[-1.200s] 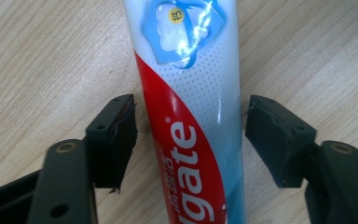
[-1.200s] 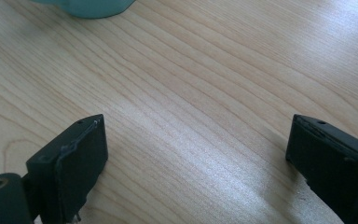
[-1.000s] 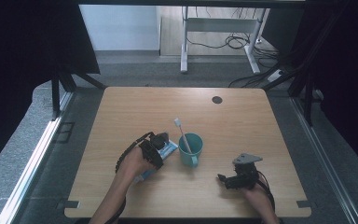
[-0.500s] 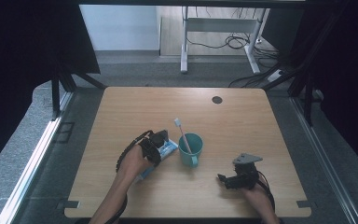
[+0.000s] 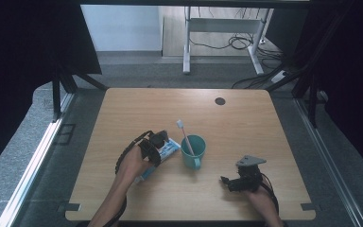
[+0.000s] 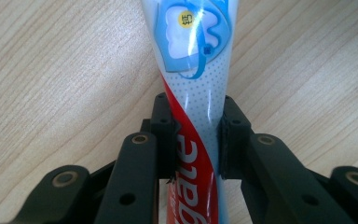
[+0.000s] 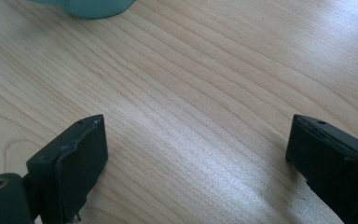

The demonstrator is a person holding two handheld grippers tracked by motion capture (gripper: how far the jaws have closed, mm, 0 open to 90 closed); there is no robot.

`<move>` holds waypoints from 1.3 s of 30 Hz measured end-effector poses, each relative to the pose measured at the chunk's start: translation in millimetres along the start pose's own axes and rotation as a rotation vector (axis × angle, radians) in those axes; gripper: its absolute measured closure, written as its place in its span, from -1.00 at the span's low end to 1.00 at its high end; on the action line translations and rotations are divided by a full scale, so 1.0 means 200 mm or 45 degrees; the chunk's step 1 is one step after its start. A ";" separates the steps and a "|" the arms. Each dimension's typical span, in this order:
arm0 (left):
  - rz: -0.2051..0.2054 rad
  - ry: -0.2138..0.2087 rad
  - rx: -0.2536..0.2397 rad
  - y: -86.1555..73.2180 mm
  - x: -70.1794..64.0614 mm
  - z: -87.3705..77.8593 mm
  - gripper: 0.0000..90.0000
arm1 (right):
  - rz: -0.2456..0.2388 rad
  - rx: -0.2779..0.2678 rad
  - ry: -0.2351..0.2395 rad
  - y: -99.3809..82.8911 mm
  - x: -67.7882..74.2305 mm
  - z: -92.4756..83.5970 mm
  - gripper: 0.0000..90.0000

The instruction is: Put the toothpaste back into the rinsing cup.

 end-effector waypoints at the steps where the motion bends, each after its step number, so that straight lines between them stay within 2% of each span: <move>1: 0.004 -0.001 0.003 0.00 0.00 0.00 0.61 | 0.000 0.000 0.000 0.00 0.00 0.00 -0.89; 12: 0.001 -0.028 -0.061 -0.04 0.02 -0.07 0.61 | -0.001 0.001 0.000 0.00 0.00 0.00 -0.89; 18: -0.011 -0.028 -0.117 -0.07 0.04 -0.13 0.61 | -0.001 0.002 0.000 0.00 0.00 0.00 -0.88; 27: -0.011 -0.021 -0.254 -0.13 0.05 -0.22 0.61 | -0.001 0.002 -0.001 0.00 0.00 0.00 -0.89; 39: 0.007 -0.010 -0.386 -0.20 0.05 -0.31 0.61 | -0.003 0.001 -0.001 0.00 0.00 0.00 -0.88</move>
Point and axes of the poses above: each handheld gripper's, and its own axes: z roughly forward along the jaws, y roughly out of its top, x roughly to its left, the point moved 1 cm from there along z, roughly forward along the jaws, and after that the axes turned 8 degrees about z, right-handed, at the moved point
